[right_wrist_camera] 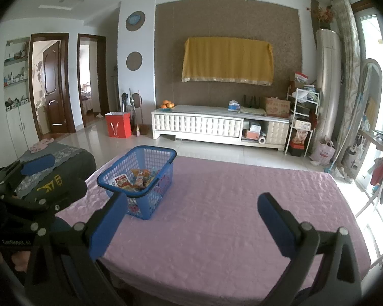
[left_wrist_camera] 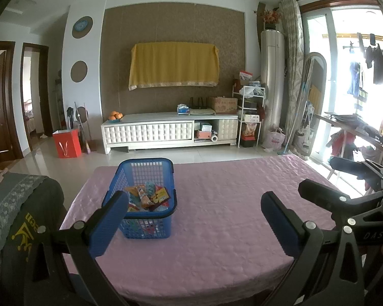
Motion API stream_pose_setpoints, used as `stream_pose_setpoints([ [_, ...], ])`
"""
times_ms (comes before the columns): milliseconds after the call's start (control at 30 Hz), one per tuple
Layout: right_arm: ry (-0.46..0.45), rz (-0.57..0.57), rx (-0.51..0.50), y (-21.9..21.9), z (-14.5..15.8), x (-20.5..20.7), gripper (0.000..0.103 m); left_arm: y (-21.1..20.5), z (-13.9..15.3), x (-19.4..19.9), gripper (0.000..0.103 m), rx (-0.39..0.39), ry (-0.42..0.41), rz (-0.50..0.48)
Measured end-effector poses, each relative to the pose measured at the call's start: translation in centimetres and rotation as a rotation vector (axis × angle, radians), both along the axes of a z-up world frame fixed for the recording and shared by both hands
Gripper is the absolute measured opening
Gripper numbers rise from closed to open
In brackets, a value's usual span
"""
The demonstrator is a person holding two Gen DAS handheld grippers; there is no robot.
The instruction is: Organize snacks
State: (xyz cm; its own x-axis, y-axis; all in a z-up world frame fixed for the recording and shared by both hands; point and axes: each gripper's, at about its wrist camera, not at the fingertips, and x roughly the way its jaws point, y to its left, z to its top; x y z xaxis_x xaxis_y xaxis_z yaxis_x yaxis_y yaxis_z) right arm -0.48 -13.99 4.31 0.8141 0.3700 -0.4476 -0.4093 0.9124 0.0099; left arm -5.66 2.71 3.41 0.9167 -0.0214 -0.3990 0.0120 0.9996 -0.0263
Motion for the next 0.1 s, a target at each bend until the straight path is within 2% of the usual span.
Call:
stream_pose_setpoints([
  [100,0.002,0.000,-0.001,0.08,-0.17,-0.15,0.103,0.10,-0.17,-0.03,0.102,-0.003,0.003,-0.001],
])
